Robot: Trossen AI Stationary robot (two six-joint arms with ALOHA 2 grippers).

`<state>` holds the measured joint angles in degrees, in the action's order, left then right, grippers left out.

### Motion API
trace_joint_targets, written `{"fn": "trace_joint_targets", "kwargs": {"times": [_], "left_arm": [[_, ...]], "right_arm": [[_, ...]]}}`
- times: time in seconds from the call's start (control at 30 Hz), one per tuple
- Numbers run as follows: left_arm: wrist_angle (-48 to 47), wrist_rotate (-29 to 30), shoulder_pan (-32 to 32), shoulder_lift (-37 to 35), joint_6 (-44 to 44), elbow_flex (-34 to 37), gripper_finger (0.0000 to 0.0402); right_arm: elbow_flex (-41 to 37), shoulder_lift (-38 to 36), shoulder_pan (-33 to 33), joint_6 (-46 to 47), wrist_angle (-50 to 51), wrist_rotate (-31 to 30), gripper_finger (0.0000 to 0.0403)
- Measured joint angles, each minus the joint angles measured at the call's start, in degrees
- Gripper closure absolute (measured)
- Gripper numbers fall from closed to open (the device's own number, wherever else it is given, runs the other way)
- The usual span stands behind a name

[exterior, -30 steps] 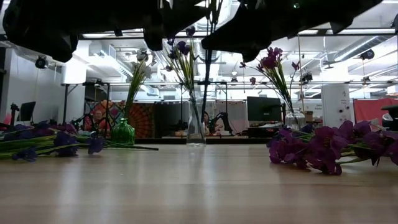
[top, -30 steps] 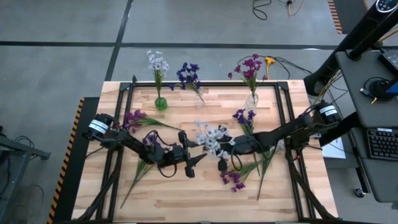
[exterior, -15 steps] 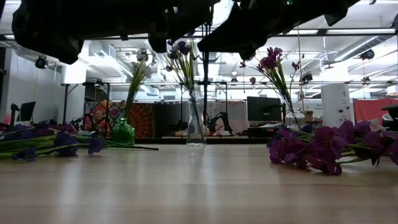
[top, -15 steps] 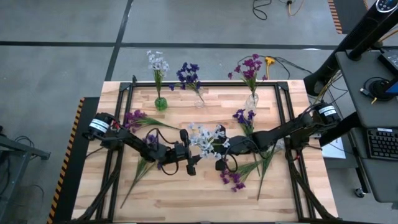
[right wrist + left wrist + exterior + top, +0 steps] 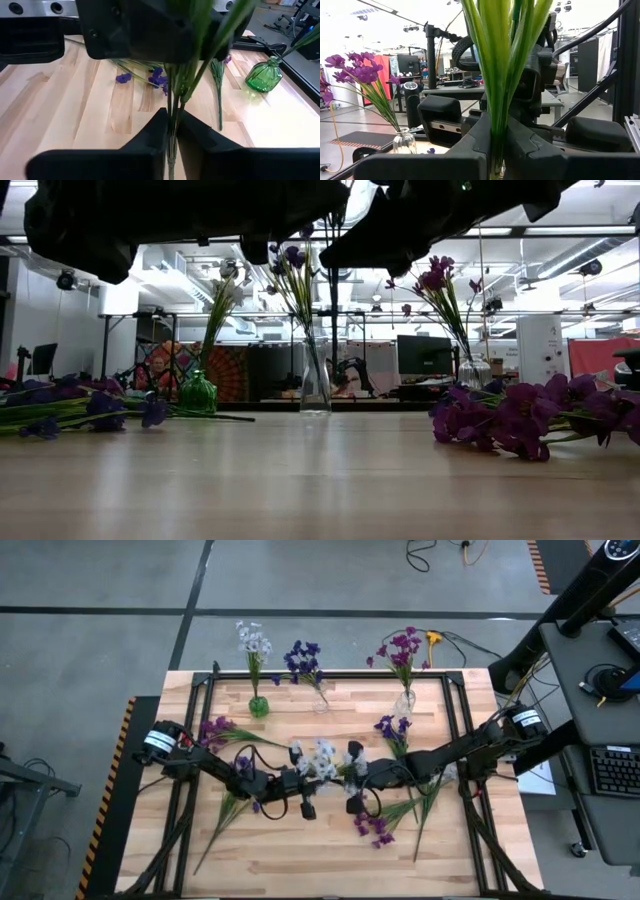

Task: Sort flowers into vase by color
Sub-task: Put the left white flowers into the green vase

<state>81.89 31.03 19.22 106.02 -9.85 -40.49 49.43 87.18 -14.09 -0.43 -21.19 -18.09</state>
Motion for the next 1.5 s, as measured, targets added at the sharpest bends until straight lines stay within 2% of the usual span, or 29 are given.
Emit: {"fn": "trace_joint_targets", "kwargs": {"times": [0.3,0.53,0.8,1.03,1.27,1.5], "left_arm": [[-0.19,0.04,0.0,-2.7,-1.3,0.45,0.0397],[-2.36,3.59,0.0,-9.48,-3.16,4.69,0.0398],[-2.44,11.65,0.0,-21.61,-7.91,13.29,0.0399],[-3.4,27.02,-1.09,-33.27,-19.63,19.35,0.0399],[-3.82,27.91,-8.56,-41.74,-23.63,23.61,0.04],[-13.49,21.05,-19.83,-45.88,-18.59,24.55,0.04]], "right_arm": [[-0.03,-0.35,0.0,0.86,1.1,-0.02,0.0255],[-0.04,-3.47,0.0,2.01,5.09,-0.03,0.0208],[-0.06,-9.06,0.37,1.92,9.72,-0.11,0.0193],[-0.07,-11.43,1.03,1.86,10.62,-0.15,0.0193],[-0.07,-10.24,1.79,2.25,10.07,-0.13,0.0193],[-0.09,-10.14,2.14,2.56,10.26,-0.1,0.0193]]}}
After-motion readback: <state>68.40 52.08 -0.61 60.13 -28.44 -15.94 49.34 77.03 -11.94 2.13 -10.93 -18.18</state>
